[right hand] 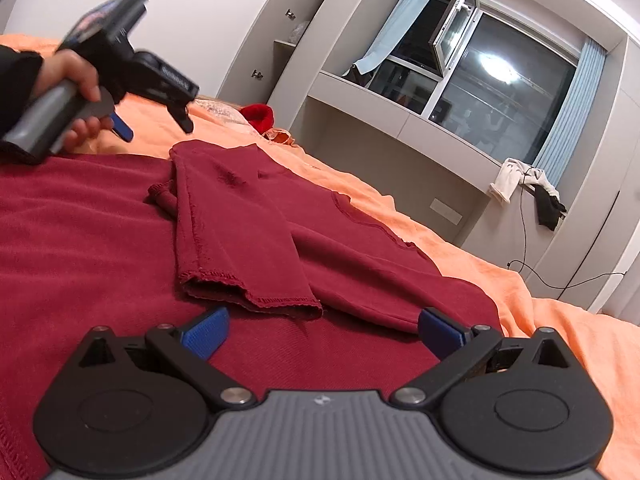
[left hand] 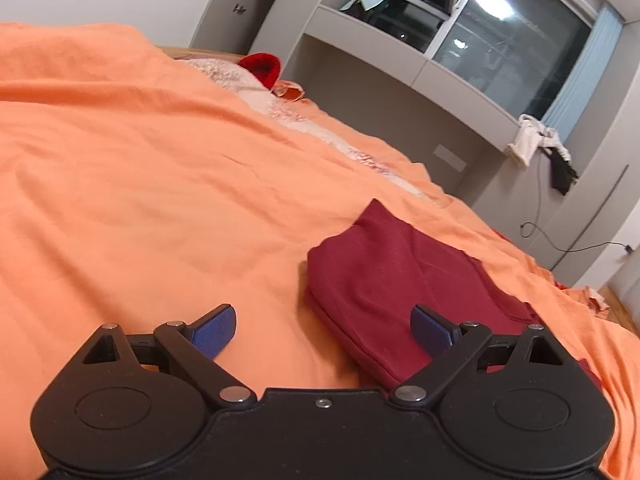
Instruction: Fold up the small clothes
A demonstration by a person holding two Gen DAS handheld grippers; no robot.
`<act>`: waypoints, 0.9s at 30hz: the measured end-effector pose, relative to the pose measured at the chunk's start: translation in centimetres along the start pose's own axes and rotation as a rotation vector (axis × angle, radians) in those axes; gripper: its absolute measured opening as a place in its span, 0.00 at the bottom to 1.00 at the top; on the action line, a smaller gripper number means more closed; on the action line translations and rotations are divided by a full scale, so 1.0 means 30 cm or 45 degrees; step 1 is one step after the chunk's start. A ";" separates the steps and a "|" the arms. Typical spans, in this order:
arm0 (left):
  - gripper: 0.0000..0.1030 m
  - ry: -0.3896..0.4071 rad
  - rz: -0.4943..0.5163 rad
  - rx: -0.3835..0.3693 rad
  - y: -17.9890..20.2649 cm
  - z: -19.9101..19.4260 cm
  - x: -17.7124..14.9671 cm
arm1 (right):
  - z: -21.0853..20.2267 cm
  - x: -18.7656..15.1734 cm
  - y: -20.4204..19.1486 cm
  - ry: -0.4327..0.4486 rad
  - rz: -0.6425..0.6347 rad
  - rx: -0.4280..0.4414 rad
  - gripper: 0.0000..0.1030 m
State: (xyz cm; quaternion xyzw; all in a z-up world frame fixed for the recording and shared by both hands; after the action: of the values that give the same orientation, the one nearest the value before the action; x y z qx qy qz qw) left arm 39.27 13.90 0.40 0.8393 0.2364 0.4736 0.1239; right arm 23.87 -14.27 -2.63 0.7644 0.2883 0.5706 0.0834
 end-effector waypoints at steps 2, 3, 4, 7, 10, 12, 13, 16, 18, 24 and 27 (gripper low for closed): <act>0.92 -0.015 -0.008 0.049 -0.013 0.037 0.001 | -0.003 -0.002 -0.001 0.000 0.003 0.005 1.00; 0.92 -0.028 -0.011 0.080 -0.019 0.054 0.000 | -0.003 -0.002 -0.003 0.000 0.004 0.007 1.00; 0.92 -0.043 -0.013 0.110 -0.024 0.070 -0.001 | -0.005 -0.003 -0.003 0.001 0.004 0.009 1.00; 0.92 -0.078 -0.001 0.148 -0.034 0.101 -0.013 | -0.013 -0.008 0.003 0.002 0.006 0.017 1.00; 0.92 -0.085 0.043 0.170 -0.025 0.104 -0.021 | -0.015 -0.010 0.003 0.000 0.006 0.021 1.00; 0.92 -0.086 0.046 0.175 -0.025 0.094 -0.021 | -0.016 -0.011 0.005 0.001 0.006 0.022 1.00; 0.92 -0.088 0.045 0.177 -0.026 0.090 -0.020 | -0.017 -0.012 0.005 0.001 0.006 0.024 1.00; 0.94 -0.086 0.053 0.186 -0.021 0.080 -0.018 | -0.021 -0.014 0.005 0.003 0.008 0.028 1.00; 0.99 -0.083 0.062 0.177 -0.019 0.070 -0.021 | -0.021 -0.015 0.004 0.002 0.007 0.029 1.00; 0.99 -0.091 0.091 0.159 -0.019 0.026 -0.034 | -0.029 -0.024 0.001 0.005 0.000 0.023 1.00; 0.99 -0.096 0.135 0.156 -0.014 -0.012 -0.046 | -0.036 -0.029 0.000 0.008 -0.001 0.022 1.00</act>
State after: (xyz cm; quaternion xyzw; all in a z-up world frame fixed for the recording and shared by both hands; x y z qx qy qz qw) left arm 38.22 13.54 -0.61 0.8739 0.2155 0.4322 0.0558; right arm 22.71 -14.96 -2.97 0.7631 0.2938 0.5706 0.0759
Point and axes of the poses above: each gripper's, at about its wrist camera, not at the fingertips, and z roughly the way its jaws point, y to its right, x to its top, the point moved 2 cm from there along z, roughly the way its jaws point
